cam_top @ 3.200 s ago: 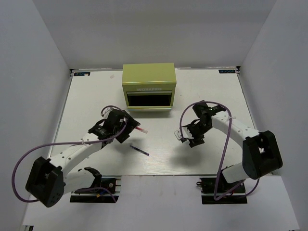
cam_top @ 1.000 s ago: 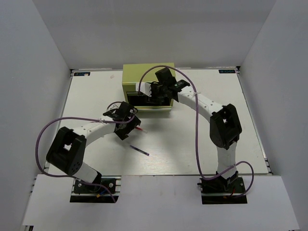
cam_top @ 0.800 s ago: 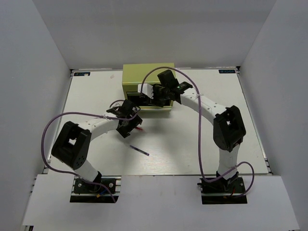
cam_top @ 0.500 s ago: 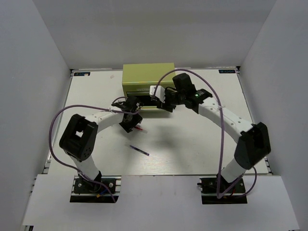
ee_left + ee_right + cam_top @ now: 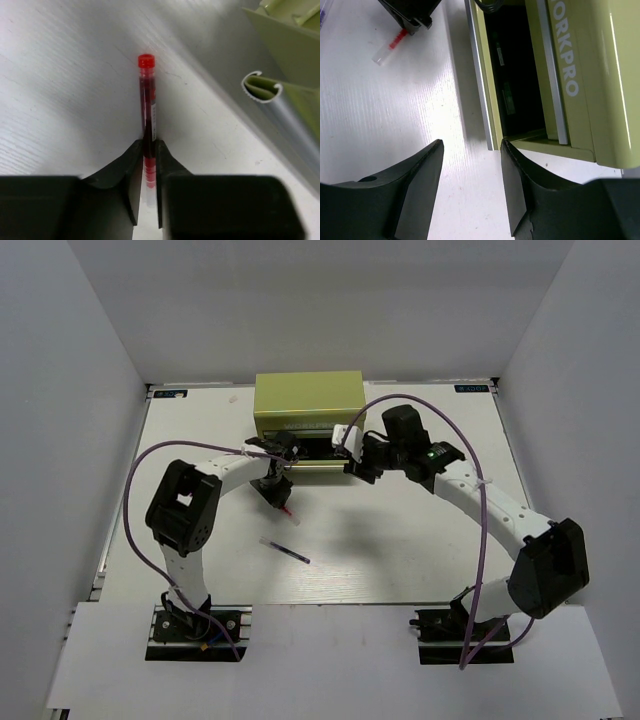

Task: Sort the stationery into containers
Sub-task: Grab a piece of stationery with the left arm, then place the stationery into the container

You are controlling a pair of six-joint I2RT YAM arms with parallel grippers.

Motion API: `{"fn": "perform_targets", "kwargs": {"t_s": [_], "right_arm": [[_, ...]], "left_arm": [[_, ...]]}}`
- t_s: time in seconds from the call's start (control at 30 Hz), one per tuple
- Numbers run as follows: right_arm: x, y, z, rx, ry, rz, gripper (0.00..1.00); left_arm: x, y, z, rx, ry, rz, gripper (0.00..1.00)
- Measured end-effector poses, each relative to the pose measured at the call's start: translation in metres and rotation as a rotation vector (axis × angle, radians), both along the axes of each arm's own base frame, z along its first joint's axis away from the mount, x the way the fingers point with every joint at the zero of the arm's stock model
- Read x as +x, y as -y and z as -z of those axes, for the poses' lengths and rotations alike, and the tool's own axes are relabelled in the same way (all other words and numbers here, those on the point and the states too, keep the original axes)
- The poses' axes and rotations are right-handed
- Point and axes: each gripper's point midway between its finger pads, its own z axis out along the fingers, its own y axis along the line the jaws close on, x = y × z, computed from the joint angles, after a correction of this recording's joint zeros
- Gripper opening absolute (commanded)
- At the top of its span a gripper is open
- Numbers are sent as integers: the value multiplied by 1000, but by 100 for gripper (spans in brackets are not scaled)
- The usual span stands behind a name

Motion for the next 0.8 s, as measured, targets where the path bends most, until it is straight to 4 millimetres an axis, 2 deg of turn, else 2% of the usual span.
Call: {"fn": "perform_targets", "kwargs": {"t_s": [0.1,0.13,0.23,0.43,0.5,0.57,0.7,0.8], "right_arm": [[0,4,-2,14,-3,14,57],[-1,5,-3,19,-5,18,57],[-3,9,-6,34,-3,30,58],[-8,21,-4,49,-9,54,60],[-10,26,-2,50,-10,63,60],[-11,31,0,51,-10,73,60],[-11,40,3,56,-10,95,60],[-9,44,3,64,-19,116,60]], "left_arm": [[-3,-1,0,9,-22,0,13],[-3,-1,0,10,-24,1,7],[-7,-2,0,7,-25,6,0],[-34,-12,-6,14,-31,76,0],[-36,-13,-21,-10,23,111,0],[-30,-7,-46,-68,128,136,0],[-5,14,-109,-220,372,156,0],[14,31,-132,-299,450,143,0]]}}
